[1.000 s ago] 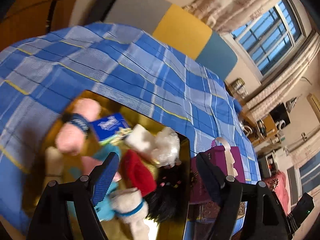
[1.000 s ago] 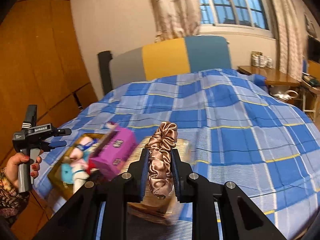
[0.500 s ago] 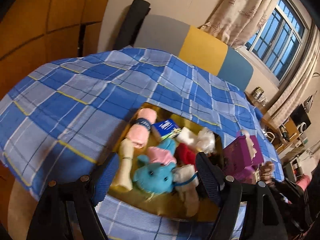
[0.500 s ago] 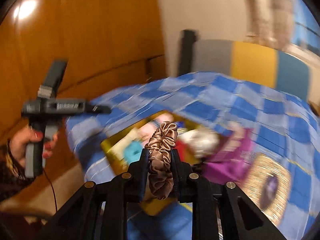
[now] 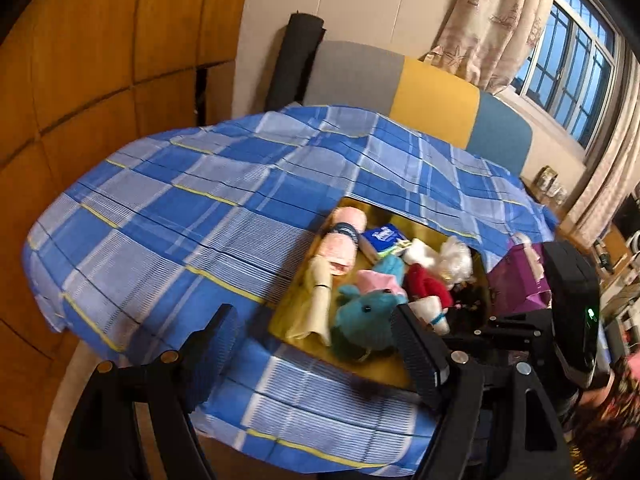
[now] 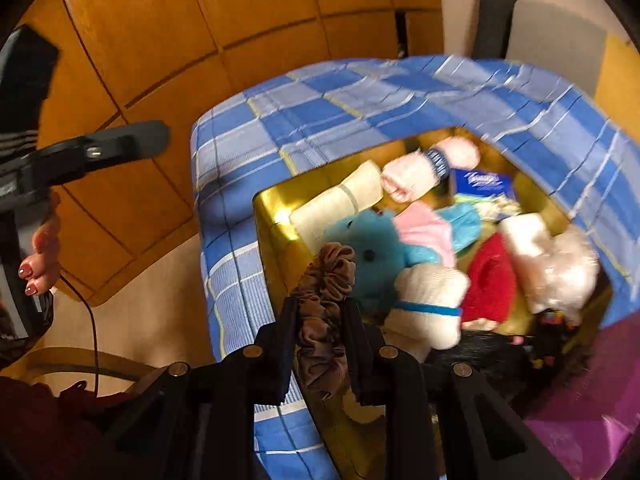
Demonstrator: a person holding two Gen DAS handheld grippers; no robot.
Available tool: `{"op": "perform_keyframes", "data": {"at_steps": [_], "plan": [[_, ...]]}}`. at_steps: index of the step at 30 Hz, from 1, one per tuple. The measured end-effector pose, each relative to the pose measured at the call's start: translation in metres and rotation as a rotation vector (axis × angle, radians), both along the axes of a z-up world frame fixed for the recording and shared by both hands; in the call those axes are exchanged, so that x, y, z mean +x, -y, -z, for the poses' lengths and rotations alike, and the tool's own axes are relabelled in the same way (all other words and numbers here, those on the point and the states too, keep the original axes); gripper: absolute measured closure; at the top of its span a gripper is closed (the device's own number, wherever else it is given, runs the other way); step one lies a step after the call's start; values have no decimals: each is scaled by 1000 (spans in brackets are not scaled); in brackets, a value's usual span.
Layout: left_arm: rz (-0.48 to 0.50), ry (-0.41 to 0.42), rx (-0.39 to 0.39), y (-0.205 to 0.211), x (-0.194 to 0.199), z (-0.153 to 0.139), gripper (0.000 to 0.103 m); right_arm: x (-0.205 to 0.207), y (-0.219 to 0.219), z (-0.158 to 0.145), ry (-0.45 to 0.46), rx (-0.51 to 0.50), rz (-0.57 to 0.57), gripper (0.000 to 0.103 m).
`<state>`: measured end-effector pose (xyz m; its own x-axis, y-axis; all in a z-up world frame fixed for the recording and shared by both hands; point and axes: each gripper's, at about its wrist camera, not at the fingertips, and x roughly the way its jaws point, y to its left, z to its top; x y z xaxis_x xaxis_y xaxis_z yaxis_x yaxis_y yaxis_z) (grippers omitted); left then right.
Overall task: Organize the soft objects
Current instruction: 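Carry the white plastic bag into the gold tray and open the left gripper, then lower the brown scrunchie into the gold tray and open the right gripper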
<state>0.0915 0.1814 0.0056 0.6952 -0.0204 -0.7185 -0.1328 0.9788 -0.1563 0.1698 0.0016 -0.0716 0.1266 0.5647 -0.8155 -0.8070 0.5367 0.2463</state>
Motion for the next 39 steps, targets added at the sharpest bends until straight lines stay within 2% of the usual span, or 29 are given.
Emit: {"op": "perform_keyframes", "data": {"at_steps": [3,5,7,8,10,13,14,17,18,23,30,35,39], "plan": [[1,-4,22,0,-5,1,24,-5,-10,11,10,-71,-35,74],[-3,-19,20,-1,-7,2,24,-8,-12,14,37,-106,-29,66],[-10,-44,9,-2,-8,6,24,-9,-7,13,32,-85,-6,60],[-11,-56,8,-2,-8,8,24,-9,-3,11,35,-69,18,50],[-9,-69,-1,-1,-8,12,24,-13,3,2,53,-44,52,42],[-15,-92,-4,0,-10,17,24,-24,13,-16,101,1,118,39],[-20,-97,5,2,-12,18,24,-29,17,-23,129,14,146,35],[-25,-83,44,9,-16,15,24,-49,25,-47,231,54,257,6],[-23,-76,59,11,-17,13,24,-54,27,-53,251,63,282,3],[-1,-15,135,30,-29,-3,24,-81,31,-85,371,24,427,0],[1,18,64,43,-46,-15,24,-100,50,-107,420,-48,704,0],[-19,38,175,60,-59,-23,23,-113,69,-112,419,-55,825,0],[-26,35,223,72,-65,-26,23,-123,80,-114,396,-39,886,0]]}}
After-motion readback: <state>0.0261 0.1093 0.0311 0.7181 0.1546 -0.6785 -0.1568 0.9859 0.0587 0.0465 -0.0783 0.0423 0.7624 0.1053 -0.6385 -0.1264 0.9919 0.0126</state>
